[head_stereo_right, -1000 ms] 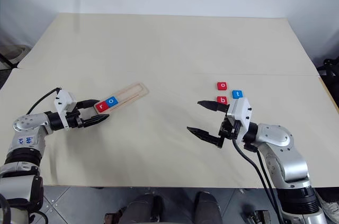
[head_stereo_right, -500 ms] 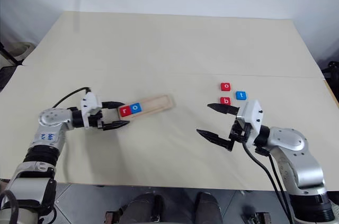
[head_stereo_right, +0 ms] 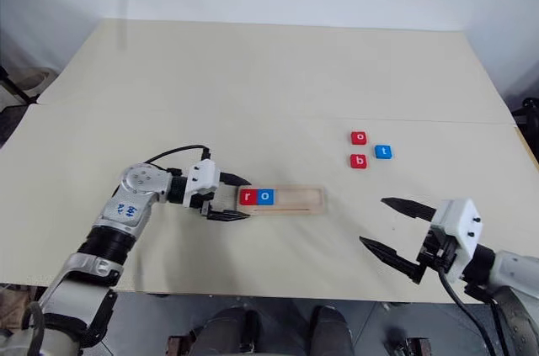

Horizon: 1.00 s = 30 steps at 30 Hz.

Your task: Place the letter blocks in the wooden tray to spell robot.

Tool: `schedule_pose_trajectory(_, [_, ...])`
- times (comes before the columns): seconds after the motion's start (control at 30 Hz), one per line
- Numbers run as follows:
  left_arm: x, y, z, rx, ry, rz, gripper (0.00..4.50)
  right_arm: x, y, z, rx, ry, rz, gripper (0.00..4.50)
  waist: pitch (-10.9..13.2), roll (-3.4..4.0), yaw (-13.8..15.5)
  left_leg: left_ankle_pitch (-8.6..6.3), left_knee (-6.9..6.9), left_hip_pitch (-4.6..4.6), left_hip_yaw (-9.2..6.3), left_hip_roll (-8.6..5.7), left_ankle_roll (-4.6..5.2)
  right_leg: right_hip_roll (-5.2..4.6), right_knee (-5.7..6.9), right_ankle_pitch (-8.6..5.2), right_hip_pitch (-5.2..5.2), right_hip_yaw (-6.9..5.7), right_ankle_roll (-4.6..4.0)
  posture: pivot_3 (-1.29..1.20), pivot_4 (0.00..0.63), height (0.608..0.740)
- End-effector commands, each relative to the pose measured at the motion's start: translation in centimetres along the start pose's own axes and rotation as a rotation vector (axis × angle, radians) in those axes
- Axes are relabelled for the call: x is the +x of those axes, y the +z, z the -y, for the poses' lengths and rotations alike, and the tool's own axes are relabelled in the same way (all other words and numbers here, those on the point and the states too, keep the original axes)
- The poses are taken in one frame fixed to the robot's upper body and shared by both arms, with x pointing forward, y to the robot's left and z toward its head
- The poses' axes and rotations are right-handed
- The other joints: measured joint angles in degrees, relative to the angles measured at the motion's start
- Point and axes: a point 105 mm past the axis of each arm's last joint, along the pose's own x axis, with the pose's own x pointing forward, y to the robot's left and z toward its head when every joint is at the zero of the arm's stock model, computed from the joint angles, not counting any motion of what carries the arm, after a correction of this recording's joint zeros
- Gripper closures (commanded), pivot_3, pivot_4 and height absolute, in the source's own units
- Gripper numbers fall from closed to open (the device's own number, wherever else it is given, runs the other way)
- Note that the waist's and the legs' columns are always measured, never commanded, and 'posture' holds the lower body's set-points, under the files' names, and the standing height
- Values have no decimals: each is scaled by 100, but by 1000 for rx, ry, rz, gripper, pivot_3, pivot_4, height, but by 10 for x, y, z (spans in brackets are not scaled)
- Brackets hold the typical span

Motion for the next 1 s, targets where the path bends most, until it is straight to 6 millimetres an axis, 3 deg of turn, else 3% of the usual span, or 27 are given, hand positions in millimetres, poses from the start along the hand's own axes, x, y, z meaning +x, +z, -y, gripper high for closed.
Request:
schedule_pose_trajectory(0.03, [6,4,-5,14,-16,1,1110,-7,11,-2,-43,-31,36,0,0,0,-1,0,0,1,0,0,0,0,0,0,1,0,0,0,150,740])
schedule_pose_trajectory(0.3, [12,1,-12,-8,-22,-13,1110,-13,6,-5,-31,-58,24,0,0,-1,-1,0,0,2,-1,0,1,0,-3,0,4,0,0,0,150,740])
schedule_pose_trajectory(0.4, [11,2,-12,-14,-27,-5,100,-16,4,-4,-28,-73,21,0,0,-1,0,0,0,2,-1,0,1,0,-2,0,4,0,0,0,150,740])
schedule_pose_trajectory(0.5, [6,4,-17,6,11,16,43,-18,1,-3,-27,-90,15,0,0,-1,0,1,0,2,-1,-1,1,0,-3,0,4,0,0,0,150,740])
schedule_pose_trajectory(0.6, [-7,7,-19,23,43,49,43,-21,-3,1,-23,-126,11,0,0,-1,-2,0,0,2,-2,0,1,0,-2,0,3,0,0,0,150,740])
schedule_pose_trajectory(0.7, [-33,9,-18,22,109,126,43,-23,-3,13,-17,-228,54,0,0,0,-42,0,0,2,-1,3,1,0,-2,0,2,0,0,0,150,740])
schedule_pose_trajectory(0.83, [-61,8,-2,-24,133,191,43,-12,-4,25,18,-302,51,0,-1,1,-96,0,-1,4,-3,6,0,1,1,-1,0,2,-1,0,150,740])
schedule_pose_trajectory(1.0, [-92,-3,11,-42,345,193,43,13,12,68,71,-456,74,0,-2,3,-157,1,1,6,-9,17,0,-3,6,-1,2,5,-1,0,150,740])
